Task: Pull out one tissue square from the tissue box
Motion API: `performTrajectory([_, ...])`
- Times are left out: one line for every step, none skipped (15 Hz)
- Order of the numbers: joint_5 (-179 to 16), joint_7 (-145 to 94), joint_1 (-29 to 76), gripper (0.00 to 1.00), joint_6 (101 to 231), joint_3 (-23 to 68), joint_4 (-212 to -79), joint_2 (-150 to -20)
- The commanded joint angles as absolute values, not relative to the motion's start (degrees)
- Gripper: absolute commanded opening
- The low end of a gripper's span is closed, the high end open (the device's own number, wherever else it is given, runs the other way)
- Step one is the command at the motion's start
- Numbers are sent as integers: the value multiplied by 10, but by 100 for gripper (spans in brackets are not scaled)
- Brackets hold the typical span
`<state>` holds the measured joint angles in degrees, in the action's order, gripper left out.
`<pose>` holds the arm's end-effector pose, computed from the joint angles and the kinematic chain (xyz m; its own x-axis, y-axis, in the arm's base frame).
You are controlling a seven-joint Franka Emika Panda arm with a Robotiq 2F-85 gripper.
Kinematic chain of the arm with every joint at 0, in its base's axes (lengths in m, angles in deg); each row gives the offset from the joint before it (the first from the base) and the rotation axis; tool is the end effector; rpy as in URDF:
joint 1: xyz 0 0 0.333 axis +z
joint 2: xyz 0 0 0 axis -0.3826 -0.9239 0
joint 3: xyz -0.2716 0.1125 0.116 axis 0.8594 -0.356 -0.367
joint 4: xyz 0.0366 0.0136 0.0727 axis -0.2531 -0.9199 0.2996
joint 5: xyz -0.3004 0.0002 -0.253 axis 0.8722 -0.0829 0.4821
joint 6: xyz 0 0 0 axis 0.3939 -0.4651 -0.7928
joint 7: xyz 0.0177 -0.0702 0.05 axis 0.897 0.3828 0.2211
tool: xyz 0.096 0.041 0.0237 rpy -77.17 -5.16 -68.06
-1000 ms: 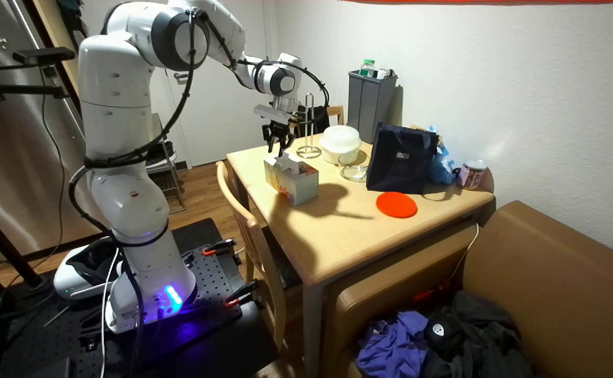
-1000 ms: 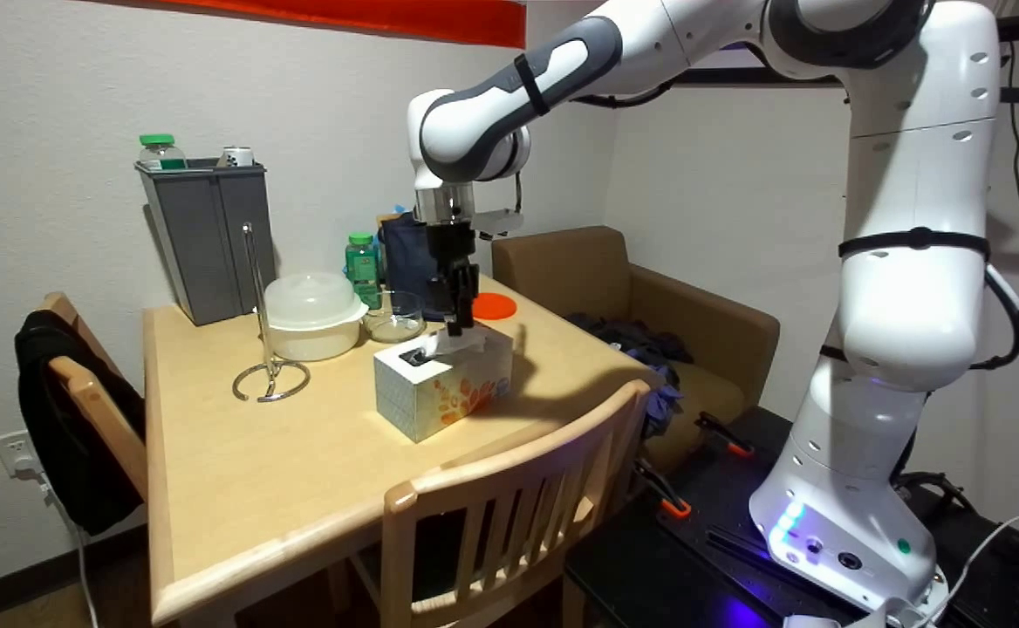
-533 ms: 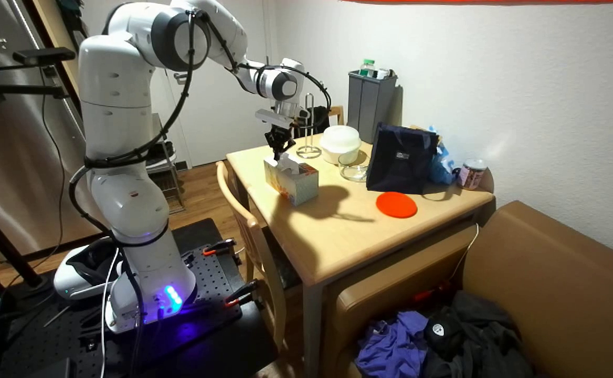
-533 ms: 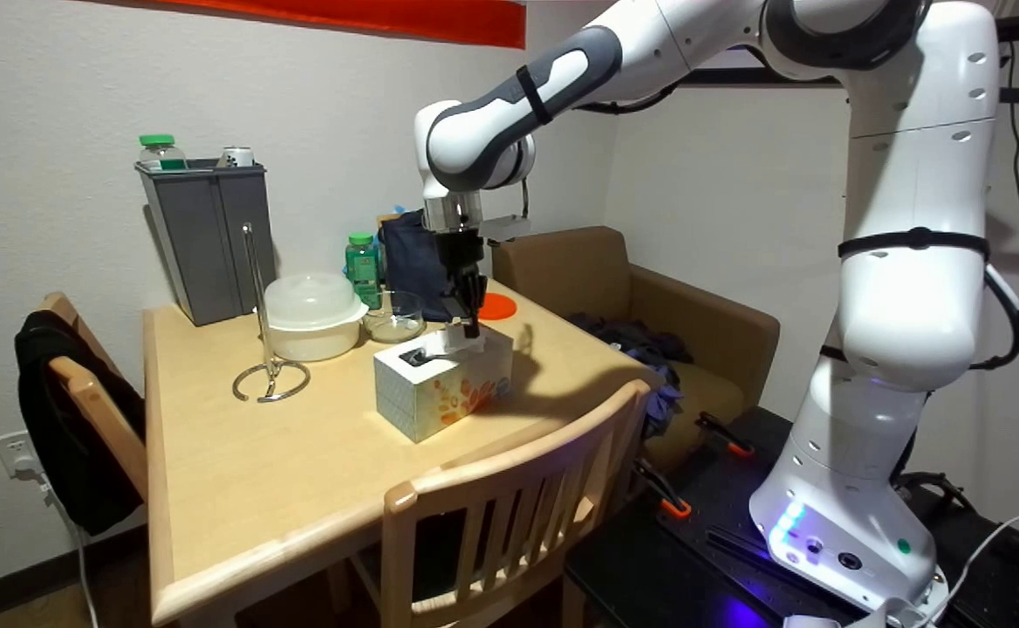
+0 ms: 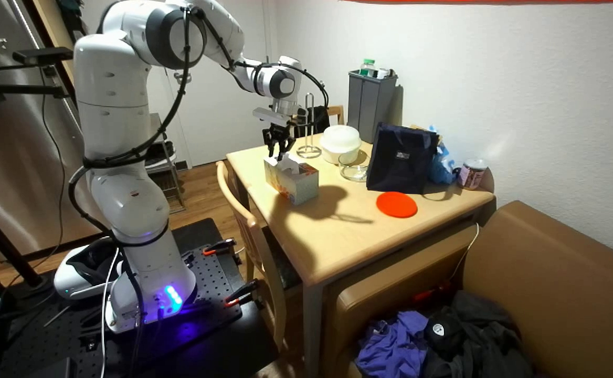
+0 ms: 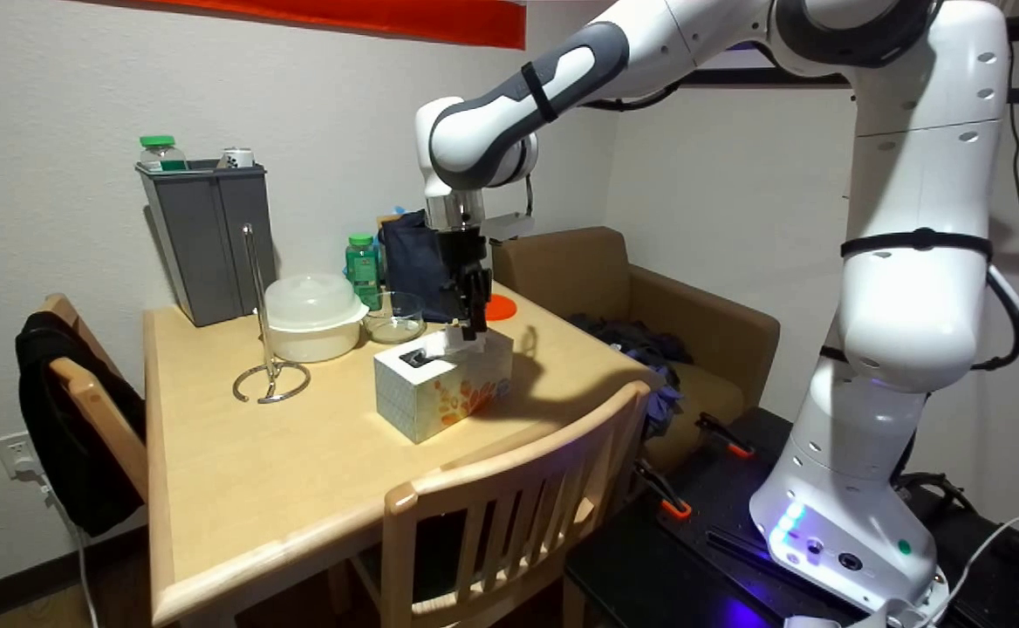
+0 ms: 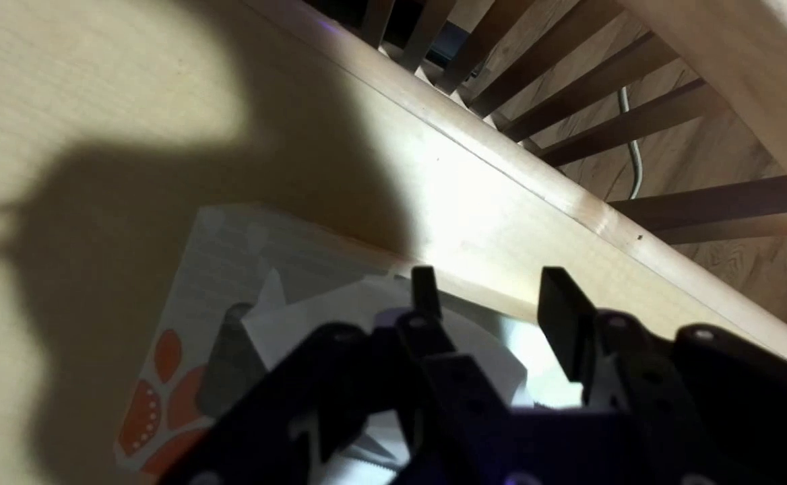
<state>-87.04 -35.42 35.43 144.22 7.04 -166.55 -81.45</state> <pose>0.5181 0.2374 0.3383 0.8509 0.4775 -0.2191 0.4679 -0.8784 -0.0970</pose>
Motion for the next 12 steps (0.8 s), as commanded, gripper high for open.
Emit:
performTrajectory([-851, -352, 355, 75, 1451, 71, -1675, -799])
performTrajectory([-838, -348, 354, 84, 1448, 74, -1667, -805])
performTrajectory([-831, -357, 352, 90, 1451, 75, -1662, -808])
performTrajectory([-820, -356, 351, 99, 1449, 78, -1657, -812])
performTrajectory([-814, -357, 349, 100, 1447, 79, -1651, -815])
performTrajectory([-810, -357, 349, 100, 1446, 81, -1648, -816])
performTrajectory([-810, -356, 349, 100, 1443, 81, -1645, -818])
performTrajectory([-808, -354, 350, 100, 1442, 80, -1645, -818])
performTrajectory([-807, -353, 351, 100, 1441, 79, -1643, -819])
performTrajectory([-807, -352, 352, 100, 1442, 78, -1642, -820])
performTrajectory([-810, -353, 353, 100, 1442, 76, -1640, -823])
performTrajectory([-811, -353, 354, 100, 1443, 75, -1638, -826])
